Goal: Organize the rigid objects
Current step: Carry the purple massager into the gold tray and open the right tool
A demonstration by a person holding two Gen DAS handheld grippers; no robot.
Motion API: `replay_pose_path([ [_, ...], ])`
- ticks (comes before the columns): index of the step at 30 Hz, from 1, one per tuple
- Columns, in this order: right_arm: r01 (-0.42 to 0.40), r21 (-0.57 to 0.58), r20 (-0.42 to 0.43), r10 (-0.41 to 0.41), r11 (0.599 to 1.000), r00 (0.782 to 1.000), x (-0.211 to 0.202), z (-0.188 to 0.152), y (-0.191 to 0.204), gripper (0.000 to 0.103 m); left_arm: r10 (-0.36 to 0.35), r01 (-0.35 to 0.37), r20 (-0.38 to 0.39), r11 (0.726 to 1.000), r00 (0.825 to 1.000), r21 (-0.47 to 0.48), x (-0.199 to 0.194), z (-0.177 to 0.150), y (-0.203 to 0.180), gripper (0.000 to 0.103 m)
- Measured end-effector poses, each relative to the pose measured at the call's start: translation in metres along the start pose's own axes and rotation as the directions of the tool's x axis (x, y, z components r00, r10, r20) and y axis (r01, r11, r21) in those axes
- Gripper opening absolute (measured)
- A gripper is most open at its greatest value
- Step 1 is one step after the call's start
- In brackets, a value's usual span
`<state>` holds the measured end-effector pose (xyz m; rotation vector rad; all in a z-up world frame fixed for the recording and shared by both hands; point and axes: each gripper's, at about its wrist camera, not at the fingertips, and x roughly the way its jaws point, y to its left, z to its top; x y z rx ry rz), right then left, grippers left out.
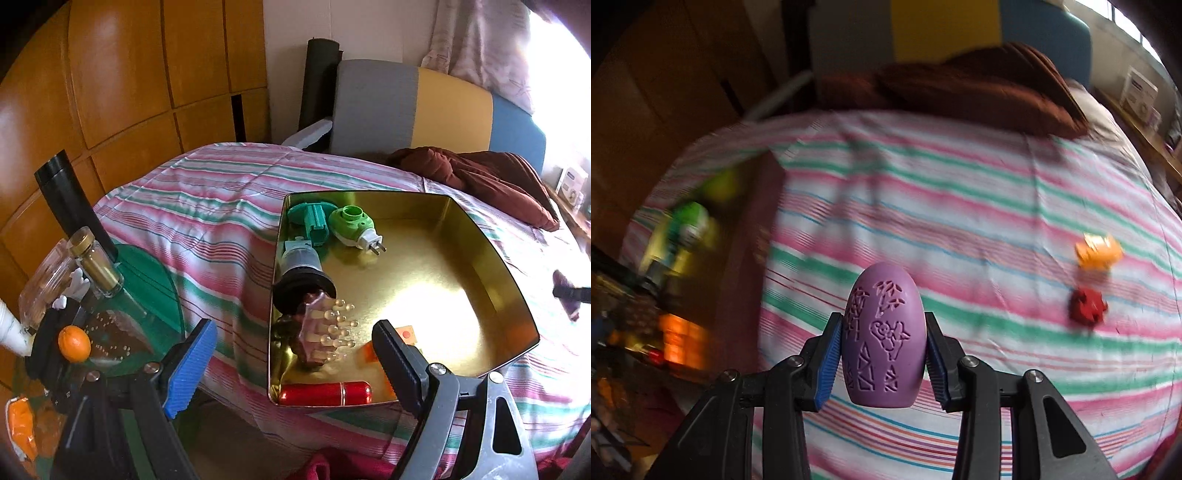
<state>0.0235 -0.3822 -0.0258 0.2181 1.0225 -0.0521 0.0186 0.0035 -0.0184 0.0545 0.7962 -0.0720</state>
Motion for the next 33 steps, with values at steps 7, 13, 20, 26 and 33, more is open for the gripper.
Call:
replay_pose_path([
  [7, -0.14, -0.099, -0.006, 0.14, 0.985, 0.99, 0.005, 0.022, 0.082, 0.042, 0.003, -0.003, 0.001, 1.0, 1.0, -0.01, 0.0, -0.001, 0.006, 0.086],
  [13, -0.215, -0.141, -0.073, 0.206, 0.966, 0.976, 0.043, 0.032, 0.15, 0.042, 0.022, -0.022, -0.007, 0.999, 1.0, -0.039, 0.005, -0.004, 0.02, 0.086],
  [20, -0.237, -0.144, -0.18, 0.21, 0.961, 0.961, 0.107, 0.03, 0.21, 0.042, 0.037, -0.038, -0.017, 0.998, 0.999, -0.054, 0.01, -0.006, 0.029, 0.086],
  [26, -0.283, -0.14, -0.249, 0.243, 0.949, 0.938, 0.13, 0.013, 0.228, 0.043, 0.051, -0.053, -0.024, 0.996, 0.998, -0.073, 0.013, -0.008, 0.037, 0.086],
  [33, -0.293, -0.145, -0.163, 0.27, 0.945, 0.949, 0.102, 0.017, 0.222, 0.043, 0.053, -0.053, -0.014, 0.996, 0.999, -0.078, 0.009, -0.007, 0.037, 0.086],
])
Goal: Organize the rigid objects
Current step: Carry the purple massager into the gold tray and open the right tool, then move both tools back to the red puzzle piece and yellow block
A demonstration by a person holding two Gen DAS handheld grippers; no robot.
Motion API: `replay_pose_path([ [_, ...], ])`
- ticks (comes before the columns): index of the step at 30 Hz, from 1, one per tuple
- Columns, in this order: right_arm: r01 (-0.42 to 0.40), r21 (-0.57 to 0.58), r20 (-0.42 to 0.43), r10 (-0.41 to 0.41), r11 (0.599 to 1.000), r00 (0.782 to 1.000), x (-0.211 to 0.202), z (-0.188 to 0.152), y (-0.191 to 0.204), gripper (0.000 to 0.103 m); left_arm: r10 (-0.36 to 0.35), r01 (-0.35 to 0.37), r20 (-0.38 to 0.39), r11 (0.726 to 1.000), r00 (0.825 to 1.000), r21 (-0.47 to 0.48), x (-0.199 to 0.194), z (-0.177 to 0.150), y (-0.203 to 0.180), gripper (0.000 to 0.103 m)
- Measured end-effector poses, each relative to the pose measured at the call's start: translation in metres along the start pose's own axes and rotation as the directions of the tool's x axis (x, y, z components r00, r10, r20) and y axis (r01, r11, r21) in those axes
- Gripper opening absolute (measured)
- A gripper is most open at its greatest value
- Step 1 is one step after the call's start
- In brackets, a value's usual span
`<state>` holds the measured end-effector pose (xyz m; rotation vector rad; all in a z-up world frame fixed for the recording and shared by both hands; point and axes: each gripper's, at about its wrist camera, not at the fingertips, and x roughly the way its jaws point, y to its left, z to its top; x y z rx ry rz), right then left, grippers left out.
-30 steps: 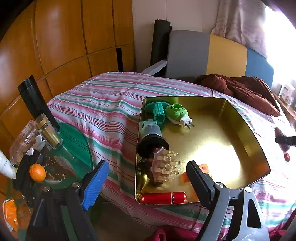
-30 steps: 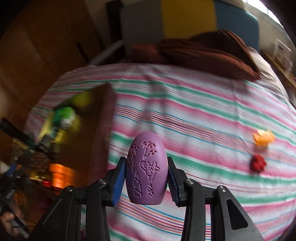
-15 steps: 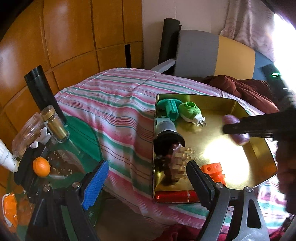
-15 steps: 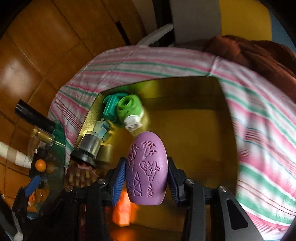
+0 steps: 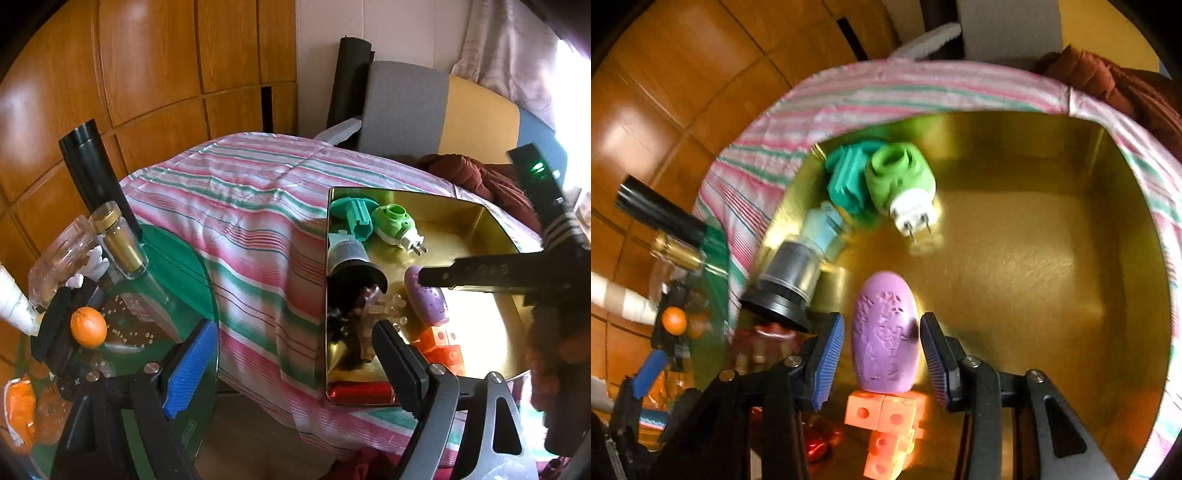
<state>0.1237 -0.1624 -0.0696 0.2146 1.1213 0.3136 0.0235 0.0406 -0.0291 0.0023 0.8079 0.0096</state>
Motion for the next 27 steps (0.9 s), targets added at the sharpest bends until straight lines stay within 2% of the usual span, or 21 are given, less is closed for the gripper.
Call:
replay_pose_path([
  [5, 0.019, -0.009, 0.077, -0.019, 1.0, 0.997, -0.027, -0.004, -0.002, 0.043, -0.005, 0.005, 0.005, 1.0, 1.0, 0.007, -0.004, 0.0, -0.003, 0.086],
  [13, 0.063, 0.035, 0.183, -0.068, 0.997, 0.981, -0.074, -0.02, -0.032, 0.043, -0.024, 0.023, 0.024, 0.999, 0.999, 0.044, -0.013, 0.003, -0.016, 0.086],
  [20, 0.109, 0.105, 0.269, -0.133, 0.989, 0.954, -0.117, -0.035, -0.071, 0.043, -0.049, 0.046, 0.033, 0.995, 0.998, 0.086, -0.021, 0.006, -0.034, 0.086],
  [27, 0.155, 0.192, 0.314, -0.21, 0.969, 0.926, -0.152, -0.051, -0.116, 0.043, -0.086, 0.079, 0.044, 0.987, 0.995, 0.143, -0.031, 0.008, -0.059, 0.086],
])
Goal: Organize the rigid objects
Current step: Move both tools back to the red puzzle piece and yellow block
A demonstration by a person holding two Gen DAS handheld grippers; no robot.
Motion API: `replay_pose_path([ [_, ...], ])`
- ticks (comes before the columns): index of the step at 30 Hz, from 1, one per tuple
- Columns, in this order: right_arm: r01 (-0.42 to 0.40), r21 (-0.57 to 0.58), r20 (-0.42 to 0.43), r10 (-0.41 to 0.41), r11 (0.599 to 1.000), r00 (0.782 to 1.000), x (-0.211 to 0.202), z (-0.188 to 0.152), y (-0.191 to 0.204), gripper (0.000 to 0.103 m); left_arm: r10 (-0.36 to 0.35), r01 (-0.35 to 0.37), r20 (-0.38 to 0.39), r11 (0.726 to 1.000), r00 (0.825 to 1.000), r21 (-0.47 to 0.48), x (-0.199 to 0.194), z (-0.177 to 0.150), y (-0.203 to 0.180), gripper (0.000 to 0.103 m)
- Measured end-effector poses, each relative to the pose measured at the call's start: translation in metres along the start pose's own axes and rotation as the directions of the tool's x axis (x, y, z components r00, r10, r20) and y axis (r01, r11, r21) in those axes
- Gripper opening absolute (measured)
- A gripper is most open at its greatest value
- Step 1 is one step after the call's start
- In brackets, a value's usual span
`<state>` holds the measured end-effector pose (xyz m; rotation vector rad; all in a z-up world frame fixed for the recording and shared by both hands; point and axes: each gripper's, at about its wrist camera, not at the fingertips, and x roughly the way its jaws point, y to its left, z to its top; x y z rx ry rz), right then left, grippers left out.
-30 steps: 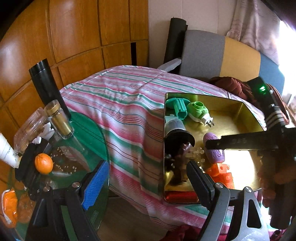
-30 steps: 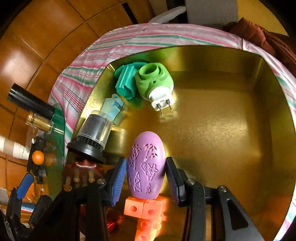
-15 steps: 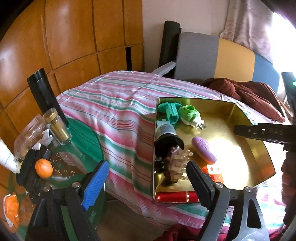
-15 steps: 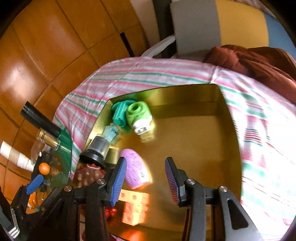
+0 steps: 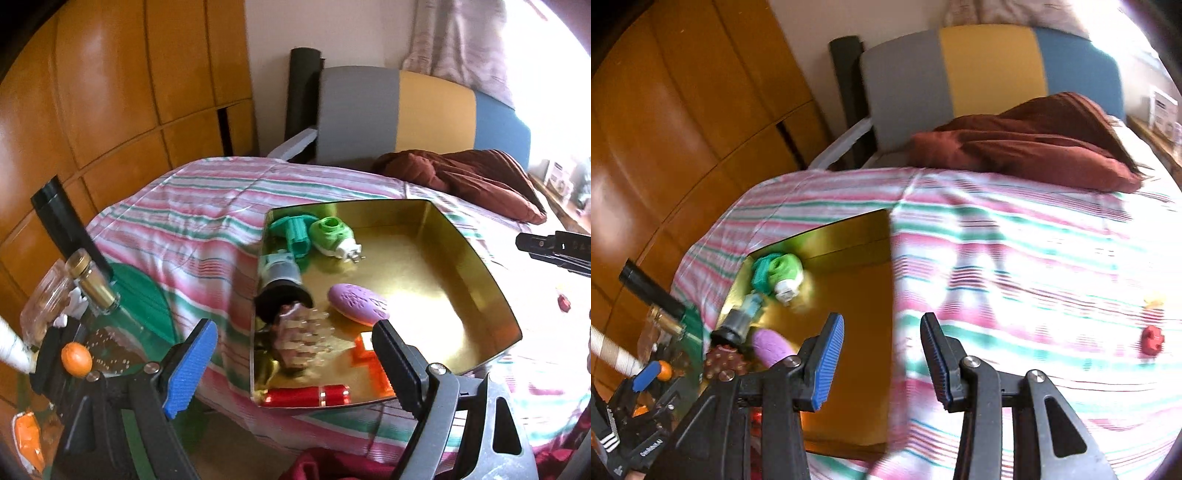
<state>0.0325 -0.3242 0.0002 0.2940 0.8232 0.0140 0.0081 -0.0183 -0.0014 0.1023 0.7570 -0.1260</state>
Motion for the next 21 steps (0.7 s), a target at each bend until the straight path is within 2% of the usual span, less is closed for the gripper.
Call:
replay_pose_path([
  [7, 0.121, 0.1, 0.037, -0.125, 0.988, 0.991, -0.027, 0.004, -0.074, 0.043, -0.053, 0.052, 0.021, 0.997, 0.998, 0.055, -0.005, 0.009, -0.026, 0.086],
  [12, 0.238, 0.2, 0.081, -0.258, 0.95, 0.963, -0.061, 0.011, -0.151, 0.043, -0.113, 0.11, 0.028, 0.99, 0.993, 0.093, -0.008, 0.02, -0.052, 0.086],
  [15, 0.303, 0.335, 0.096, -0.352, 0.892, 0.931, -0.083, 0.01, -0.211, 0.043, -0.16, 0.157, 0.022, 0.981, 0.987, 0.113, -0.01, 0.028, -0.071, 0.086],
  [18, 0.375, 0.469, 0.046, -0.446, 0.8, 0.894, -0.09, -0.003, -0.276, 0.044, -0.208, 0.204, 0.01, 0.967, 0.978, 0.154, -0.011, 0.033, -0.094, 0.086],
  [21, 0.388, 0.573, 0.005, -0.476, 0.722, 0.879, -0.091, -0.029, -0.322, 0.044, -0.238, 0.23, 0.011, 0.948, 0.971, 0.221, -0.015, 0.038, -0.123, 0.086],
])
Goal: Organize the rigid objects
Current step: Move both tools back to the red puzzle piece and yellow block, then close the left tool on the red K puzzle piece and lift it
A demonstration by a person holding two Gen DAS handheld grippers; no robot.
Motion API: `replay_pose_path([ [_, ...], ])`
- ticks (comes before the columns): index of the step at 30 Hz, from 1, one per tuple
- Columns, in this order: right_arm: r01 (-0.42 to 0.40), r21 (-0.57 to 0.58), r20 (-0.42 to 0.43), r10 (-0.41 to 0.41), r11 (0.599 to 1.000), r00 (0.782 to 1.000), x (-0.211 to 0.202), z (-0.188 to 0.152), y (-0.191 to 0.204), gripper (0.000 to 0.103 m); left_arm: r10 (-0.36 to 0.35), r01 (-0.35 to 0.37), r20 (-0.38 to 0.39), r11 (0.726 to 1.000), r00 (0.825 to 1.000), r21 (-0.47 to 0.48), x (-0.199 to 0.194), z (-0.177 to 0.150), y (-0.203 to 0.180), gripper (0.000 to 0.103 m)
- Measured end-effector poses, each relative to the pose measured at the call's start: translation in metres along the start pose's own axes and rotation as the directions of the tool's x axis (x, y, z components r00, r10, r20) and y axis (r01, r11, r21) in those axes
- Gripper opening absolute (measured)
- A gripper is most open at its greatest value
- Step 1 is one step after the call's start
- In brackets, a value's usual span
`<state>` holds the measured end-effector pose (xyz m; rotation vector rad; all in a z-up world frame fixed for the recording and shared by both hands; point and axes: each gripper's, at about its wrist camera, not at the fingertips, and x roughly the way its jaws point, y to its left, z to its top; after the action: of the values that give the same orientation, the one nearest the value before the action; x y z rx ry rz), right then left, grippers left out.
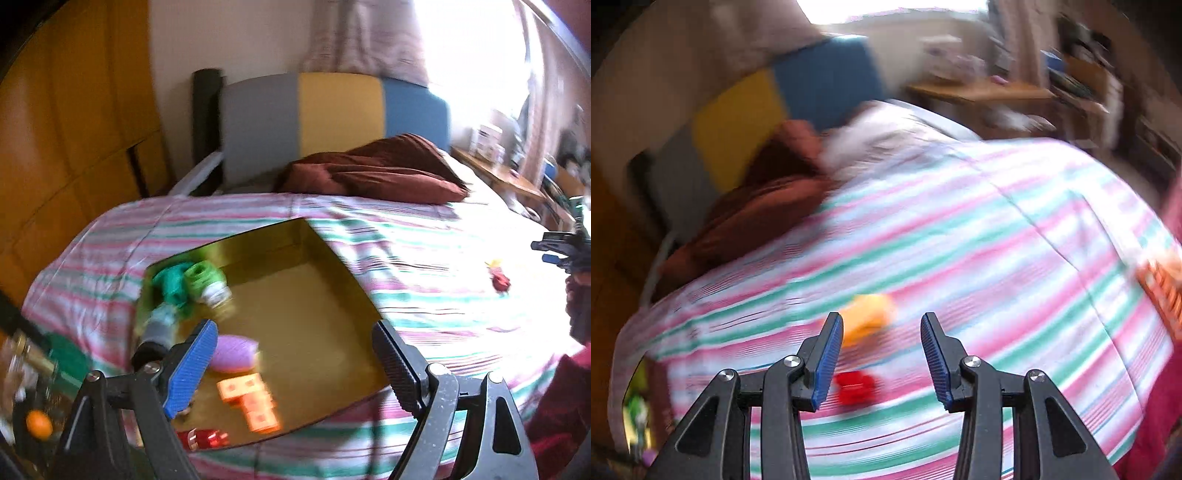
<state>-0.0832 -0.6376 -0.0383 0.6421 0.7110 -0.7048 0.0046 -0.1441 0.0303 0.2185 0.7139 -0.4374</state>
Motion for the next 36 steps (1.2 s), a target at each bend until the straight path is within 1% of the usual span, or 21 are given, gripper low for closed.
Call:
replay_pose_path([
  [1, 0.015, 0.074, -0.019, -0.014, 0.997, 1.0, 0.008, -0.003, -0.02, 0.044, -0.01, 0.01, 0.0, 1.0, 1.0, 0.022, 0.002, 0.003, -0.009, 0.086],
  [2, 0.034, 0.131, -0.063, -0.026, 0.991, 0.998, 0.013, -0.003, -0.032, 0.044, -0.018, 0.018, -0.002, 0.999, 1.0, 0.048, 0.005, 0.007, -0.022, 0.086],
  [3, 0.024, 0.204, -0.086, -0.007, 0.979, 0.996, 0.017, -0.003, -0.045, 0.044, -0.026, 0.027, -0.006, 0.998, 1.0, 0.064, 0.01, 0.011, -0.031, 0.086],
  [4, 0.006, 0.259, -0.08, 0.016, 0.966, 0.997, 0.018, -0.003, -0.053, 0.044, -0.039, 0.04, -0.015, 0.996, 0.999, 0.077, 0.015, 0.014, -0.041, 0.086],
  [5, 0.013, 0.287, -0.084, 0.012, 0.958, 0.996, 0.019, -0.003, -0.059, 0.044, -0.063, 0.065, -0.03, 0.994, 0.998, 0.085, 0.021, 0.018, -0.053, 0.086],
  [6, 0.022, 0.297, -0.096, 0.007, 0.955, 0.995, 0.021, -0.003, -0.062, 0.044, -0.083, 0.087, -0.046, 0.992, 0.995, 0.091, 0.027, 0.02, -0.063, 0.086],
  [8, -0.005, 0.328, -0.123, 0.048, 0.945, 0.991, 0.026, -0.005, -0.066, 0.044, -0.137, 0.147, -0.091, 0.983, 0.986, 0.108, 0.04, 0.024, -0.089, 0.086],
  [10, -0.03, 0.34, -0.143, 0.083, 0.94, 0.986, 0.032, -0.005, -0.066, 0.044, -0.165, 0.18, -0.115, 0.975, 0.98, 0.134, 0.052, 0.027, -0.112, 0.086],
  [13, -0.048, 0.315, -0.145, 0.098, 0.948, 0.984, 0.032, -0.006, -0.058, 0.044, -0.194, 0.22, -0.151, 0.958, 0.969, 0.183, 0.07, 0.03, -0.149, 0.083],
  [16, -0.06, 0.316, -0.141, 0.11, 0.947, 0.984, 0.029, -0.005, -0.057, 0.044, -0.236, 0.271, -0.181, 0.941, 0.955, 0.203, 0.088, 0.033, -0.179, 0.077],
  [18, -0.071, 0.335, -0.144, 0.125, 0.939, 0.982, 0.026, -0.006, -0.058, 0.044, -0.259, 0.301, -0.208, 0.931, 0.943, 0.205, 0.101, 0.038, -0.2, 0.067],
  [19, -0.076, 0.343, -0.144, 0.133, 0.936, 0.981, 0.027, -0.005, -0.059, 0.044, -0.277, 0.321, -0.215, 0.923, 0.936, 0.21, 0.105, 0.039, -0.21, 0.065],
  [21, -0.083, 0.356, -0.143, 0.142, 0.931, 0.98, 0.028, -0.004, -0.06, 0.044, -0.296, 0.35, -0.238, 0.908, 0.925, 0.231, 0.116, 0.039, -0.233, 0.054],
  [22, -0.09, 0.361, -0.137, 0.148, 0.928, 0.979, 0.027, -0.004, -0.061, 0.044, -0.302, 0.363, -0.26, 0.901, 0.917, 0.235, 0.123, 0.04, -0.246, 0.054],
  [23, -0.096, 0.362, -0.133, 0.153, 0.927, 0.979, 0.026, -0.003, -0.06, 0.044, -0.31, 0.374, -0.269, 0.898, 0.912, 0.234, 0.129, 0.041, -0.255, 0.054],
  [25, -0.104, 0.361, -0.127, 0.159, 0.927, 0.979, 0.025, -0.002, -0.059, 0.044, -0.316, 0.383, -0.277, 0.895, 0.907, 0.231, 0.139, 0.043, -0.271, 0.056],
  [27, -0.114, 0.362, -0.127, 0.171, 0.925, 0.977, 0.025, -0.003, -0.059, 0.044, -0.336, 0.405, -0.296, 0.889, 0.894, 0.214, 0.149, 0.047, -0.287, 0.065],
  [29, -0.128, 0.368, -0.127, 0.187, 0.921, 0.974, 0.025, -0.003, -0.058, 0.044, -0.344, 0.413, -0.304, 0.888, 0.888, 0.203, 0.159, 0.05, -0.304, 0.071],
  [31, -0.145, 0.374, -0.125, 0.205, 0.916, 0.971, 0.024, -0.002, -0.058, 0.044, -0.347, 0.421, -0.318, 0.884, 0.882, 0.204, 0.169, 0.051, -0.321, 0.074],
  [34, -0.16, 0.382, -0.116, 0.218, 0.91, 0.969, 0.023, -0.002, -0.058, 0.044, -0.341, 0.419, -0.332, 0.885, 0.88, 0.202, 0.184, 0.055, -0.341, 0.076],
  [36, -0.17, 0.391, -0.111, 0.23, 0.904, 0.967, 0.023, -0.001, -0.059, 0.044, -0.329, 0.406, -0.331, 0.892, 0.884, 0.199, 0.191, 0.056, -0.348, 0.083],
])
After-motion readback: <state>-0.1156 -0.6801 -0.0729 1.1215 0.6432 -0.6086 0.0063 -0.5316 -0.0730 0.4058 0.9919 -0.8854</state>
